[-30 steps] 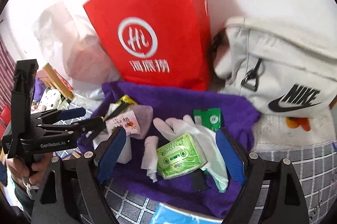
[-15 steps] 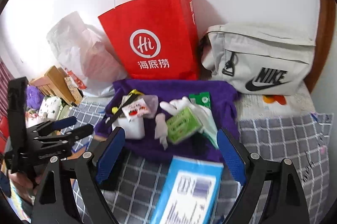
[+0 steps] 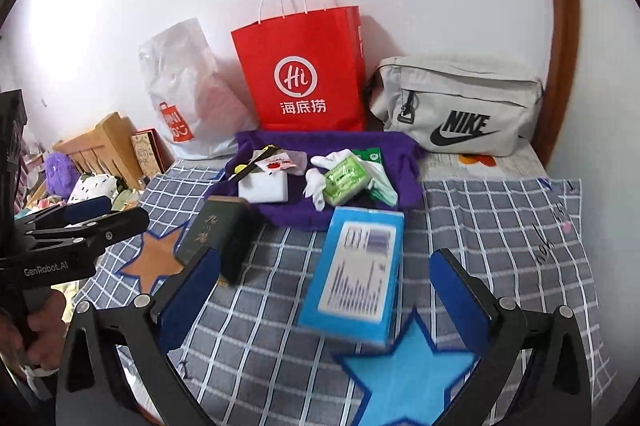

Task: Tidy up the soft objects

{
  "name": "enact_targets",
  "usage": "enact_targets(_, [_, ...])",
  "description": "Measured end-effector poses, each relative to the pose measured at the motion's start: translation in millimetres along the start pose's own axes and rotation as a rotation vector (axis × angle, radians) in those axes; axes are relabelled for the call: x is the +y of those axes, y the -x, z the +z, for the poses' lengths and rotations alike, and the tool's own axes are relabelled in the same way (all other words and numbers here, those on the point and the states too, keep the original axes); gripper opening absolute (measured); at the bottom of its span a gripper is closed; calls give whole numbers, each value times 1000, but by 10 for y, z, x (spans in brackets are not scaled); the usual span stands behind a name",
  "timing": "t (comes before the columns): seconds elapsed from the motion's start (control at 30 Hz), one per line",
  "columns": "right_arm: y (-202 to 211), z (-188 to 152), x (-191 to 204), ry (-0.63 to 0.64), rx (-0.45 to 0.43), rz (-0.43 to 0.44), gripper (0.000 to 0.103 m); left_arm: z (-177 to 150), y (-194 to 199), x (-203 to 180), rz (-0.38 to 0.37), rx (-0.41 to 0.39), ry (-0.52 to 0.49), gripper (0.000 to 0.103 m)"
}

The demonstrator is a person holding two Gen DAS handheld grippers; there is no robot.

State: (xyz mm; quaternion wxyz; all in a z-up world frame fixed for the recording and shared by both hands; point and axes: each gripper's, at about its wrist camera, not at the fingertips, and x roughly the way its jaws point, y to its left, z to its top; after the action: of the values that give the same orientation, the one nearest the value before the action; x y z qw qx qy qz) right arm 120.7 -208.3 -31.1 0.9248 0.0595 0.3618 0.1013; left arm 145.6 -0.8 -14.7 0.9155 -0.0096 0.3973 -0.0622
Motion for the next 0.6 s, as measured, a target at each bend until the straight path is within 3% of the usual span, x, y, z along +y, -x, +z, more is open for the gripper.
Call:
enact_targets(0.13, [230, -182, 48, 13, -13, -13, 103, -166, 305, -137, 8, -48, -23, 99])
enact_targets(0.3, [471, -362, 42, 7, -22, -34, 103, -380, 564, -244, 61, -98, -29, 99])
enact_targets(0.6, [828, -540, 79, 22, -65, -48, 103, -589, 740, -280, 99, -120, -11, 99])
